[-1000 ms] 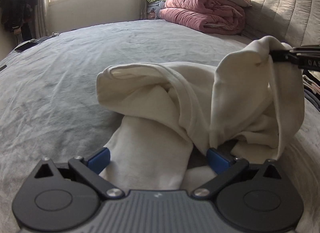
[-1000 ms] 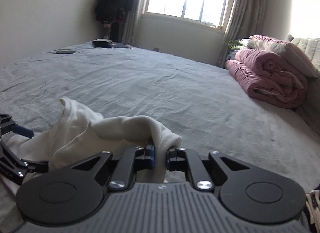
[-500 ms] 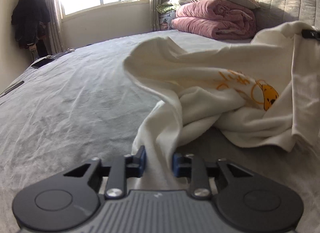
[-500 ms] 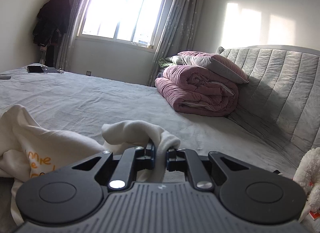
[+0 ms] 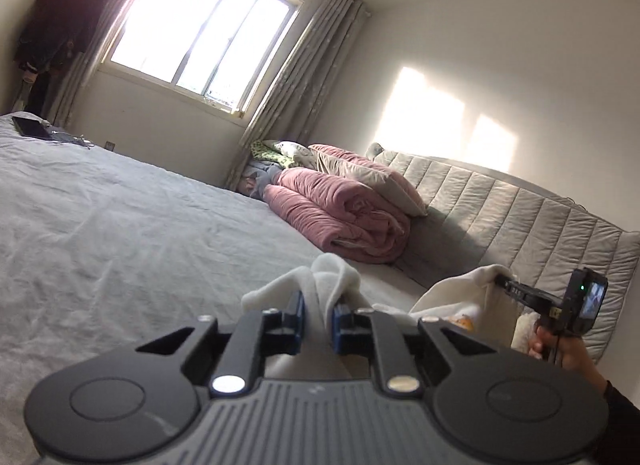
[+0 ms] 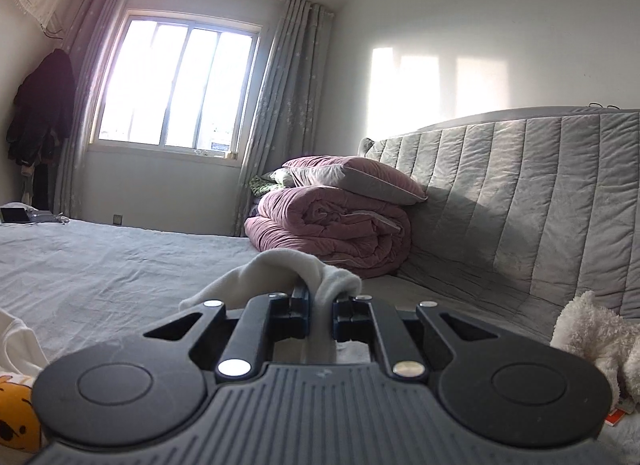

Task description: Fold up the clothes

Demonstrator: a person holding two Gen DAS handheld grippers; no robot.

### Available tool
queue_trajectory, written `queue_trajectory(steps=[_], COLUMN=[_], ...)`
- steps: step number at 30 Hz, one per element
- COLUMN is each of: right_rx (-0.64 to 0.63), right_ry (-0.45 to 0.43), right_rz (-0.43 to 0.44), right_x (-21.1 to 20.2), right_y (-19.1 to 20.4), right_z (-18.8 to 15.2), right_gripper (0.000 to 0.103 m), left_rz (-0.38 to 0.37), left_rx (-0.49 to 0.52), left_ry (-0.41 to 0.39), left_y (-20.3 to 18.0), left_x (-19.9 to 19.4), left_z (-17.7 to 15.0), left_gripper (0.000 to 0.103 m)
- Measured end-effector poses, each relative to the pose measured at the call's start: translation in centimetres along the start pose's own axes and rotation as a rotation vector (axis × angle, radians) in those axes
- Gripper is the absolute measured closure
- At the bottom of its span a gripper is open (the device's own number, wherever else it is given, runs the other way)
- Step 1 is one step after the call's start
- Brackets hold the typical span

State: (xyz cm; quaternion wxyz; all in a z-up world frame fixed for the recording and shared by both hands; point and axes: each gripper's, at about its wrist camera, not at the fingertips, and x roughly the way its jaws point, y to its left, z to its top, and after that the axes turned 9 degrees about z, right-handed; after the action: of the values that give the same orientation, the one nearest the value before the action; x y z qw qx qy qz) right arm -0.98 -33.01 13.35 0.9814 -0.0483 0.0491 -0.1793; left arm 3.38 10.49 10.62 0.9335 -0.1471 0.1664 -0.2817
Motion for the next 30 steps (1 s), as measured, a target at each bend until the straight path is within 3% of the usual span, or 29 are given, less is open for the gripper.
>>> queue_trajectory(steps=[3,5,7,8,11,18,24,27,30], right_rx=[-0.008,-0.017,-0.026,-0.03,-0.044,-0.025,-0.114,-0.147,-0.155], right_ry=[0.094,0.152,0.19,0.2,0.229,0.326,0.364,0.384,0.386], right_rz=[0.048,0.075,0.091,0.095,0.107,0.145,0.212,0.234,0.221], right_x=[1.0,1.6,1.9,1.9,1.9,2.5,2.5,2.8,3.0], right_y=[0.2,0.7,1.0,1.1,1.5,1.8,3.8,4.5,4.7], right_z=[-0.7,-1.2,-1.5,-1.6,-1.7,-2.8,-3.6,-4.0,-4.3], right_gripper=[0.093,0.093,0.093,0.093,0.093,0.092,0.092,0.092,0.092], left_rz=[0.096,0.14,0.15,0.151,0.171,0.264,0.32,0.334,0.298], left_rx=[0.001,-0.046,-0.097,-0.119,-0.119,-0.004,-0.004,-0.024,-0.085], left_ry=[0.099,0.145,0.151,0.148,0.165,0.313,0.39,0.415,0.464], left_y=[0.2,1.1,2.1,2.5,2.5,0.4,0.5,1.1,2.4], left_x=[2.1,3.1,3.3,3.3,3.8,8.9,12.7,14.1,14.2], left_z=[-0.9,-1.4,-1.2,-1.1,-1.0,-1.8,-1.7,-1.4,-2.5], left_gripper=[0.082,0.072,0.034,0.031,0.027,0.021,0.021,0.026,0.088])
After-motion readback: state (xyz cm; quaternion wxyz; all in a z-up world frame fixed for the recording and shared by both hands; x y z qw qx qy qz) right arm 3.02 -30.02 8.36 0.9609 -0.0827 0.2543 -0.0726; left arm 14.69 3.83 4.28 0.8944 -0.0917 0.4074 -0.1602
